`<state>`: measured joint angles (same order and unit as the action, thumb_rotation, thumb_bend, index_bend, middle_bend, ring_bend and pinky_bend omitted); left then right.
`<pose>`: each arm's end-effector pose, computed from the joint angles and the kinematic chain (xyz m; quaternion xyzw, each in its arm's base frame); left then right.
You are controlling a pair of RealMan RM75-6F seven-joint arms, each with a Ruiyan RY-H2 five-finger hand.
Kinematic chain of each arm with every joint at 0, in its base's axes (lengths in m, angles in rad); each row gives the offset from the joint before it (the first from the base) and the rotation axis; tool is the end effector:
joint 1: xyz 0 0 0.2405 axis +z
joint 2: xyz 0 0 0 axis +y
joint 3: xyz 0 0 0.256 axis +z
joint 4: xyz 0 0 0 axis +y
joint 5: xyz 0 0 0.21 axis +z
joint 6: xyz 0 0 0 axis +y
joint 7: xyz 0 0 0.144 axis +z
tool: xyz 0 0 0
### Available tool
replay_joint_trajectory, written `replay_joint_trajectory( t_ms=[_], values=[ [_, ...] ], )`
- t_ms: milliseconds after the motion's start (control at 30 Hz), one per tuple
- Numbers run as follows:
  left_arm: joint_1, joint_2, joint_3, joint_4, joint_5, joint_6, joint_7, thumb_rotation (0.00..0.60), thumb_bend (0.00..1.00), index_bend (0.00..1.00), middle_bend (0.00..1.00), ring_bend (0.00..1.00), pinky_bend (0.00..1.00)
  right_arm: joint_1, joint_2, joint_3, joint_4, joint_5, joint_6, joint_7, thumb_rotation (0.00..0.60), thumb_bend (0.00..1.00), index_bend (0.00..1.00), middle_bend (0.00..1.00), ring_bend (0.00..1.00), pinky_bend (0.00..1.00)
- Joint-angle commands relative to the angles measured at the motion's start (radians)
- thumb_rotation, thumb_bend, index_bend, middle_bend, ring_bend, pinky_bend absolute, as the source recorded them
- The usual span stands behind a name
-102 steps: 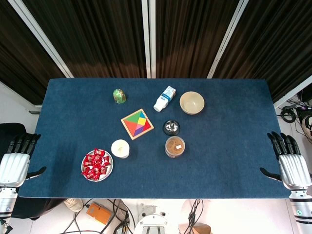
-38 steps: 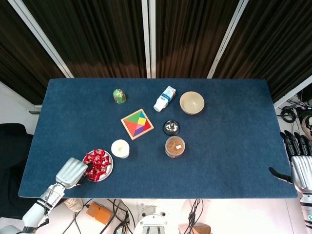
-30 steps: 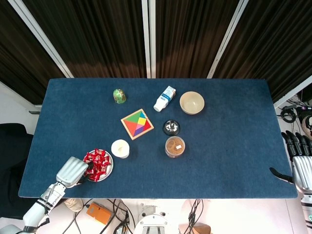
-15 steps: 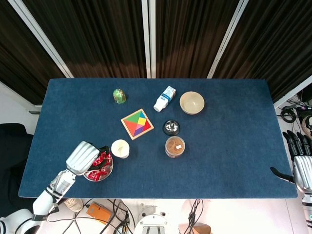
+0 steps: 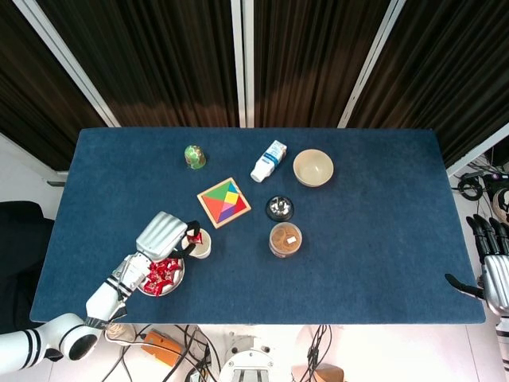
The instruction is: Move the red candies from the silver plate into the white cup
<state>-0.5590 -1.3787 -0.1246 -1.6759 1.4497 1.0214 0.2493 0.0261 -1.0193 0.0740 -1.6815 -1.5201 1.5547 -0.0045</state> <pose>-0.1608 0.2851 0.0236 -0.7679 -0.3350 -0.4032 0.3680 -0.3051 -0.1671 0.1953 0.5785 -0.3611 0.3948 0.6157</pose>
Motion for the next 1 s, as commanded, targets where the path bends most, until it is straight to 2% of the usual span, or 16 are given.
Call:
replay_joint_trajectory(
  t_ms=[33,167,300,533,700,833,1000],
  values=[
    [-0.005,0.0,0.005,-0.008,-0.007,0.0,0.007,0.6,0.26,0.44,0.96,0.93,0.83,0.002,0.0,0.001,-0.002,0.002,-0.004,-0.003,0.6,0.16,0.0,0.12,0.0,0.1],
    [0.002,0.007,0.016,-0.022,0.007,0.022,-0.02,0.6,0.19,0.31,0.96,0.93,0.83,0.005,0.0,0.002,-0.006,0.005,-0.009,-0.008,0.6,0.16,0.0,0.12,0.0,0.1],
    [0.025,0.033,0.034,-0.031,0.044,0.075,-0.055,0.6,0.16,0.23,0.96,0.93,0.83,0.006,0.006,0.006,-0.013,0.004,-0.006,-0.013,0.6,0.16,0.0,0.12,0.0,0.1],
    [0.128,0.105,0.105,-0.028,0.132,0.238,-0.099,0.6,0.15,0.23,0.95,0.92,0.83,0.01,0.035,0.019,-0.043,-0.016,0.016,-0.026,0.6,0.16,0.0,0.12,0.0,0.1],
    [0.208,0.123,0.165,0.006,0.183,0.337,-0.142,0.6,0.17,0.28,0.95,0.92,0.83,0.016,0.043,0.02,-0.054,-0.023,0.012,-0.027,0.6,0.16,0.0,0.12,0.0,0.1],
    [0.229,0.103,0.219,0.047,0.194,0.298,-0.114,0.6,0.18,0.33,0.95,0.92,0.83,0.022,0.041,0.019,-0.055,-0.024,0.001,-0.028,0.6,0.16,0.0,0.12,0.0,0.1],
    [0.225,0.045,0.243,0.094,0.18,0.223,-0.06,0.6,0.19,0.35,0.95,0.92,0.83,0.03,0.038,0.017,-0.055,-0.025,-0.012,-0.031,0.6,0.16,0.0,0.12,0.0,0.1]
  ],
)
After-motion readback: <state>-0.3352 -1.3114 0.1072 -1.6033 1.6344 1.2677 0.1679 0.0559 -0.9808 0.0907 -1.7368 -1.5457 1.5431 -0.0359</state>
